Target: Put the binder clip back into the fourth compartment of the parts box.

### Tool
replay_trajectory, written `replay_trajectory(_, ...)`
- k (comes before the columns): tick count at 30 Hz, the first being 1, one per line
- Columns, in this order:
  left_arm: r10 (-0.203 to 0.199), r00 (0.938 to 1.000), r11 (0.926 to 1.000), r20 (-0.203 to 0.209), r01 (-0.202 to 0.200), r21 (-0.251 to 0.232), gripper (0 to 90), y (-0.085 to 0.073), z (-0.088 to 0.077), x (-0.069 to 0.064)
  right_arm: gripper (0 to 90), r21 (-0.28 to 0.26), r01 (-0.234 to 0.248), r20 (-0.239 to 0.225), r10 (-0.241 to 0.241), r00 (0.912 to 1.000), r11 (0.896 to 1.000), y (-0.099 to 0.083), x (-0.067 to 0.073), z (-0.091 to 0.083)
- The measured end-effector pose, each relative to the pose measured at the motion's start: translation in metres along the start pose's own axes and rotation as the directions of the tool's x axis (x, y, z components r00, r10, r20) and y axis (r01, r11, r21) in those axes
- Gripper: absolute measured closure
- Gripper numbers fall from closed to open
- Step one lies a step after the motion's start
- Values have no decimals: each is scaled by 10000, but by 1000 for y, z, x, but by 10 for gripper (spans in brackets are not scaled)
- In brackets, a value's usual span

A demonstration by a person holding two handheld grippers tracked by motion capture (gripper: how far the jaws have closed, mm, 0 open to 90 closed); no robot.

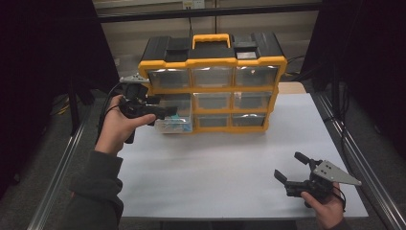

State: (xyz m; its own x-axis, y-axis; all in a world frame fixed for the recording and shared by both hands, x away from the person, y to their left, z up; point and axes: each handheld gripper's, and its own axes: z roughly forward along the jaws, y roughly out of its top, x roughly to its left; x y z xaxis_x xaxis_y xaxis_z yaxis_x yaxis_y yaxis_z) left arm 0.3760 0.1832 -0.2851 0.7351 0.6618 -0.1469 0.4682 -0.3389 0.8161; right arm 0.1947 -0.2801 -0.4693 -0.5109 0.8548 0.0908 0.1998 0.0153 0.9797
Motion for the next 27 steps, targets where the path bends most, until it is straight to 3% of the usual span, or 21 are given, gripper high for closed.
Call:
replay_trajectory(18, 34, 9998, 9962, -217, -53, -873, 98, -36, -16, 0, 14, 17, 5, -13, -5, 10000, 10000, 0, 0, 0)
replay_trajectory(27, -62, 9995, 9946, -296, 31, -1038, 76, -55, -18, 0, 14, 31, 12, 33, -12, 10000, 10000, 0, 0, -1)
